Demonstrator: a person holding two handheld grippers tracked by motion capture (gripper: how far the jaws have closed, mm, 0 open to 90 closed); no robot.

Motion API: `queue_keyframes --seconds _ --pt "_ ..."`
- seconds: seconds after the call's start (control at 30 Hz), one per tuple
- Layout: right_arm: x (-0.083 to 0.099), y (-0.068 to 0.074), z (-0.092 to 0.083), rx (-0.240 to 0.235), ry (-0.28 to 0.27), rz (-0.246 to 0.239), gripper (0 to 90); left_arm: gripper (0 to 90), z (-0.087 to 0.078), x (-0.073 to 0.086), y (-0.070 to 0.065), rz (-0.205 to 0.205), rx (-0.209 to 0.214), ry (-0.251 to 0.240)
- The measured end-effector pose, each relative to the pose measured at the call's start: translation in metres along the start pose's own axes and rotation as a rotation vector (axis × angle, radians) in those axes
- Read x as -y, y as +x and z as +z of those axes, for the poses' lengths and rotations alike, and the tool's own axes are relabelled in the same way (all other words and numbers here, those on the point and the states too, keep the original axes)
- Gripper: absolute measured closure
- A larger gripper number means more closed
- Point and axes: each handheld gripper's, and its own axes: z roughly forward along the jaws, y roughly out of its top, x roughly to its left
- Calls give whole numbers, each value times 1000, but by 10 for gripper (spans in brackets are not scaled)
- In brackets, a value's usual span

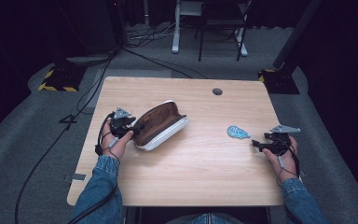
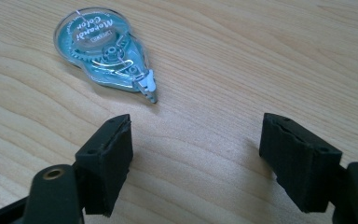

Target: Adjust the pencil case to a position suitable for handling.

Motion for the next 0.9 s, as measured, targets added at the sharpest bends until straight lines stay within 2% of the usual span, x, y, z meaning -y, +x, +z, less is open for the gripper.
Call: queue_keyframes --seconds 0.13,0.2,0.3,0.43,0.57,0.9 --pt "0 0 0 0 0 0 260 649 1 -1 -1 -5 23 -5" --pt "0 0 0 0 0 0 260 703 1 -2 0 4 33 3" --pt "0 0 0 0 0 0 260 789 1 -2 0 -7 63 19" --pt "0 0 0 0 0 0 260 817 1 -3 -2 -16 58 21" --pt "0 0 0 0 0 0 260 831 0 -3 -3 -34 79 11" --pt "0 0 0 1 0 0 262 837 -11 -8 -11 -40 132 8"
